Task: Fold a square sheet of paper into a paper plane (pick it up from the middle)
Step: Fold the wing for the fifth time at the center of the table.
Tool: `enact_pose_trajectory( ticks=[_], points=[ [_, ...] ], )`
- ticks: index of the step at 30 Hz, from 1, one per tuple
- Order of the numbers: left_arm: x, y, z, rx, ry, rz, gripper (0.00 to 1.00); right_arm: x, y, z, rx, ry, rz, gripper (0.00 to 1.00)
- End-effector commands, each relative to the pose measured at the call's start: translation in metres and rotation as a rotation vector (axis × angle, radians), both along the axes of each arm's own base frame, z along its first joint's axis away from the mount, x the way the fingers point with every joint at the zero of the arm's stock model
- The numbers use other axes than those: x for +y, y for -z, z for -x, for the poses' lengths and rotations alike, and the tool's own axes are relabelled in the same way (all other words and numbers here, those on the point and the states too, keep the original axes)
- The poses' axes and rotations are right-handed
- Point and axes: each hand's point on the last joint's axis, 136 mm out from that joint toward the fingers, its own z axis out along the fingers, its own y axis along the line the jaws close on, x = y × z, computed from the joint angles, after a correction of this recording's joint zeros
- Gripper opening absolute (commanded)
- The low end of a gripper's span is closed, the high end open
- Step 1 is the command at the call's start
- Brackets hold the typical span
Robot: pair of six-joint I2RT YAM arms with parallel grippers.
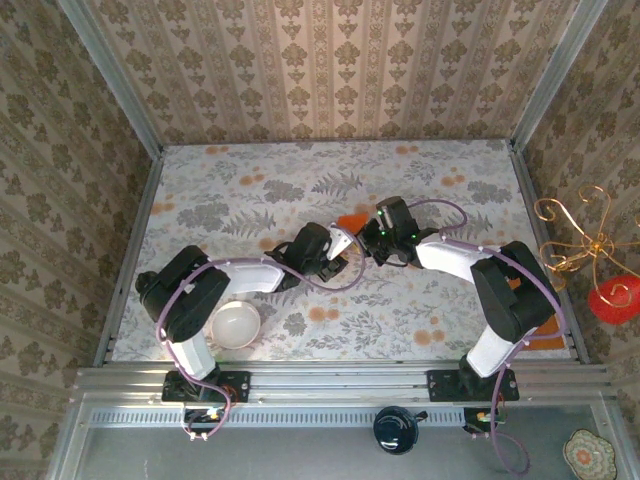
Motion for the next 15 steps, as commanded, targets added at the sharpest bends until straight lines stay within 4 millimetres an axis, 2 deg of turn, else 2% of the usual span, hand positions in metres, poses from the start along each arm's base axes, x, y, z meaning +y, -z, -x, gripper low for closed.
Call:
enact_pose_trajectory(
  ticks=[1, 5, 8, 10, 12, 15],
  points=[
    [0.0, 0.008, -0.001, -0.031, 0.002, -0.014, 0.41, 0.0, -0.001, 0.006, 0.03, 0.013, -0.039, 0.03],
    [-0.001, 0.012, 0.001, -0.019, 0.003, 0.0, 0.32, 0.001, 0.005, 0.008, 0.056, 0.013, -0.044, 0.04],
    [0.0, 0.013, 0.002, -0.016, 0.001, 0.007, 0.24, 0.0, 0.006, 0.009, 0.067, 0.017, -0.042, 0.1],
    [0.001, 0.015, 0.002, -0.009, 0.0, 0.006, 0.2, -0.002, 0.005, 0.008, 0.064, 0.017, -0.034, 0.21],
    [0.001, 0.016, 0.003, 0.005, 0.003, 0.017, 0.17, -0.007, 0.001, 0.007, 0.051, 0.014, -0.015, 0.36],
    [0.002, 0.016, 0.005, 0.026, 0.002, 0.042, 0.16, -0.019, -0.008, 0.003, 0.012, 0.01, 0.035, 0.56]
  ],
)
